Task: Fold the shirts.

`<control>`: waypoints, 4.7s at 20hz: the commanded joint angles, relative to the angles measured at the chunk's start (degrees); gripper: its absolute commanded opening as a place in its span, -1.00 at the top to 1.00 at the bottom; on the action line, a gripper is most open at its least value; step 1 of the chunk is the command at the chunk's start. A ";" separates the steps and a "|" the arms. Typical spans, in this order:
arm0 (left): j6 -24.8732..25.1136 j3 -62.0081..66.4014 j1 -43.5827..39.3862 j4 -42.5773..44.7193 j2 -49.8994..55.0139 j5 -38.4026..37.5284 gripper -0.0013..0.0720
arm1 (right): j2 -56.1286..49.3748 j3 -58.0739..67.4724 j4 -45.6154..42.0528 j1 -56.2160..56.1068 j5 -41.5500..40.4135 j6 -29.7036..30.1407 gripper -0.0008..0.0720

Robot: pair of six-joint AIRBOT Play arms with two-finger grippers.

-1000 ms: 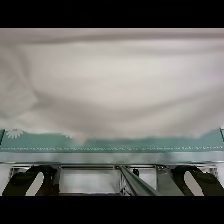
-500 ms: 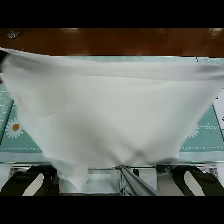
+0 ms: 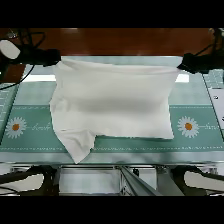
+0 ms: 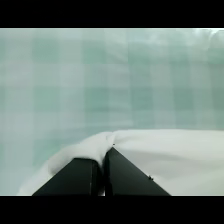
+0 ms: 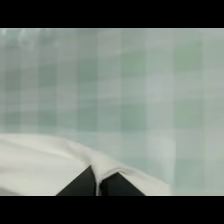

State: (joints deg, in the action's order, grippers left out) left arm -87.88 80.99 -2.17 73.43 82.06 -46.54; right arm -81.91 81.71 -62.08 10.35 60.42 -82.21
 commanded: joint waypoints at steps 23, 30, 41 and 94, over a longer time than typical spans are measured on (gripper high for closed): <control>9.51 -0.57 1.84 3.26 14.14 -34.18 0.88 | -18.40 3.56 -5.53 -2.05 20.26 1.75 0.93; 5.07 -1.62 2.78 7.19 13.84 -38.58 -0.96 | -18.40 2.19 -7.04 -1.55 22.75 1.42 -0.72; 9.55 -49.70 34.73 -13.70 -21.38 -28.28 -0.96 | 19.34 -44.87 18.10 15.87 1.11 17.18 -0.72; 8.66 -2.05 11.52 -25.27 16.20 -10.71 0.88 | -15.89 -4.61 15.65 3.48 2.58 0.92 0.93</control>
State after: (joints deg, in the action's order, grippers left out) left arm -75.35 71.90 9.61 45.43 92.33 -56.75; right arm -93.86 72.07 -46.13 14.37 63.09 -79.48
